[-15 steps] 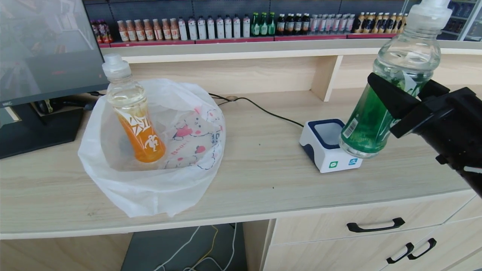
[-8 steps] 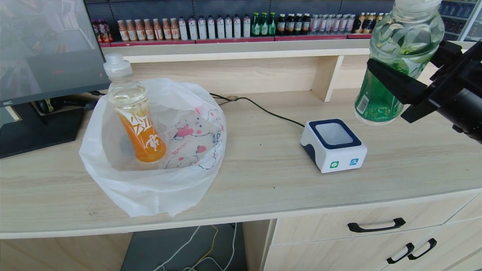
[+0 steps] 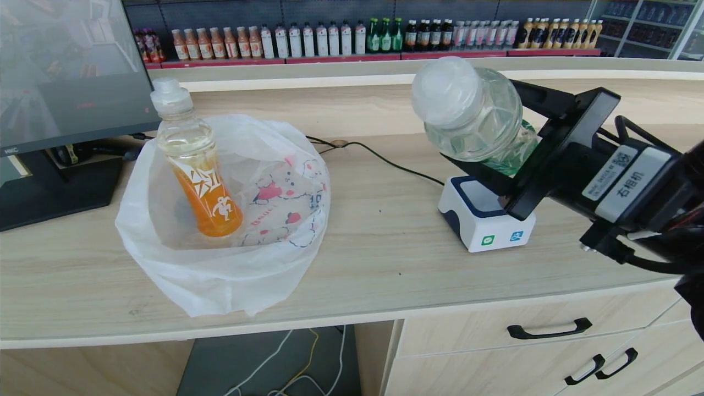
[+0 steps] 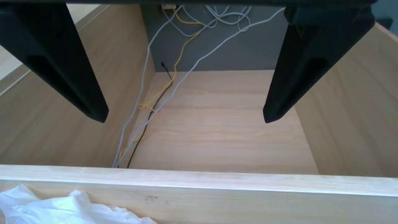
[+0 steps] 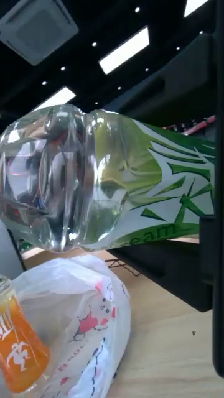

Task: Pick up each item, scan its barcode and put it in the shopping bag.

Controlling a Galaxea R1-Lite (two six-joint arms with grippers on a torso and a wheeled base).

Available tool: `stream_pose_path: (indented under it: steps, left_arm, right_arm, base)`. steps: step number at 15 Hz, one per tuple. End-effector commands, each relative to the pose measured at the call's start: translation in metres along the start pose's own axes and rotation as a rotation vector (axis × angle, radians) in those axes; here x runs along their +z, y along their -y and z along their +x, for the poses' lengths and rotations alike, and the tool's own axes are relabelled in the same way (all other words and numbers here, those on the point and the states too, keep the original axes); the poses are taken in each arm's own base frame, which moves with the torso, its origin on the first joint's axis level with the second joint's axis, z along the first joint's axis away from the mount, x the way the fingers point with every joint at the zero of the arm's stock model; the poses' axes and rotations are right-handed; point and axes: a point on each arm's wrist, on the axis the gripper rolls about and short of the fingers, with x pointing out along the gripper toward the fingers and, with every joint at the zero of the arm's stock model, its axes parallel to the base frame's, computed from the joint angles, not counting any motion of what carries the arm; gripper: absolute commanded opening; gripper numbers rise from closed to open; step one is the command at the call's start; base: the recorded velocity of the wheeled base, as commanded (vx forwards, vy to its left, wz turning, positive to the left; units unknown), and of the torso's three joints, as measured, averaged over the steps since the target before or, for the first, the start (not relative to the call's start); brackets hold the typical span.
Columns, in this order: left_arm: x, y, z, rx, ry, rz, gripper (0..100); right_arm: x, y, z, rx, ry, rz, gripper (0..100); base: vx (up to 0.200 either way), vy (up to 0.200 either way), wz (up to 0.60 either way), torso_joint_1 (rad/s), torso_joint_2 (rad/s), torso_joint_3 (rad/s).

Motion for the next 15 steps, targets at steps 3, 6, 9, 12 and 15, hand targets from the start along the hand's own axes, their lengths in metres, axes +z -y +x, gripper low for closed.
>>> stream_pose_path:
  steps: [3, 6, 9, 12, 15]
  left_arm:
    - [0.000, 0.000, 0.000, 0.000, 0.000, 0.000, 100]
    - [0.000, 0.000, 0.000, 0.000, 0.000, 0.000, 100]
    - [0.000, 0.000, 0.000, 0.000, 0.000, 0.000, 100]
    - [0.000, 0.000, 0.000, 0.000, 0.000, 0.000, 100]
    - [0.000, 0.000, 0.000, 0.000, 0.000, 0.000, 100]
  right_arm:
    - [-0.025, -0.009, -0.005, 0.072, 0.016, -0.079, 0]
    - [-0.034, -0.018, -0.019, 0.138, 0.040, -0.133, 0]
    - [-0.038, -0.034, -0.029, 0.196, 0.052, -0.161, 0]
    - [-0.042, -0.032, -0.030, 0.202, 0.064, -0.169, 0]
    - [-0.044, -0.033, -0.031, 0.208, 0.072, -0.168, 0]
  base:
    - [0.000, 0.000, 0.00, 0.000, 0.00, 0.000]
    - [0.000, 0.000, 0.00, 0.000, 0.00, 0.000]
    - [0.000, 0.000, 0.00, 0.000, 0.00, 0.000]
    - [0.000, 0.000, 0.00, 0.000, 0.00, 0.000]
    - [0.000, 0.000, 0.00, 0.000, 0.00, 0.000]
